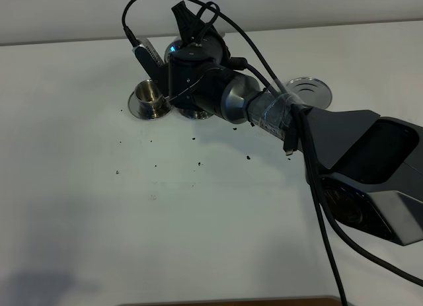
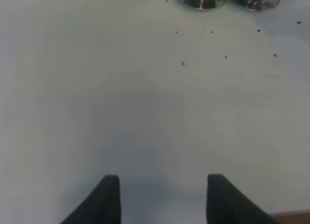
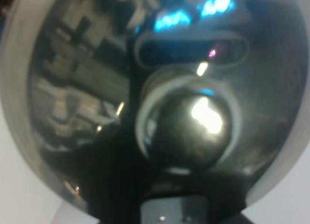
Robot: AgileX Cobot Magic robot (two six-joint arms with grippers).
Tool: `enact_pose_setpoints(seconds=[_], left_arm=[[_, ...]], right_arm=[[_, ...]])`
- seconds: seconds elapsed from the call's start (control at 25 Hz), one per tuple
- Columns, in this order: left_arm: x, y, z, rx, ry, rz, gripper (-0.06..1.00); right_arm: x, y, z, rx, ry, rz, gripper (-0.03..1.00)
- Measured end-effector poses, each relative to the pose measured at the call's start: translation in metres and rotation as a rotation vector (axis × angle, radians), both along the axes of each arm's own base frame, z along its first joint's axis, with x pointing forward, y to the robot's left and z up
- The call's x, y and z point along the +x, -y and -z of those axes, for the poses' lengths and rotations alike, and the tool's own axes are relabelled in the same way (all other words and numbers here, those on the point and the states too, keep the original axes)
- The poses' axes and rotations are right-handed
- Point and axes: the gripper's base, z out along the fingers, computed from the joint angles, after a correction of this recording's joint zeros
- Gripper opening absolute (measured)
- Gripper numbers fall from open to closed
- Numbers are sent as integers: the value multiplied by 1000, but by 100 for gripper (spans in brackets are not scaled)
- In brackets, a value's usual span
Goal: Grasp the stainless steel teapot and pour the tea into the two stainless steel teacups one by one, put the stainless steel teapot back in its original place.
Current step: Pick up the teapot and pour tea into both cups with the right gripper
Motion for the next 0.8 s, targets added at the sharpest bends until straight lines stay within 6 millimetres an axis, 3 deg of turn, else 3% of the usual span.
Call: enact_pose_setpoints(seconds=[0.8], left_arm=[[0,0,0,0,0,0,47]], right_arm=[[1,-3,-1,-103,30,-87,19]])
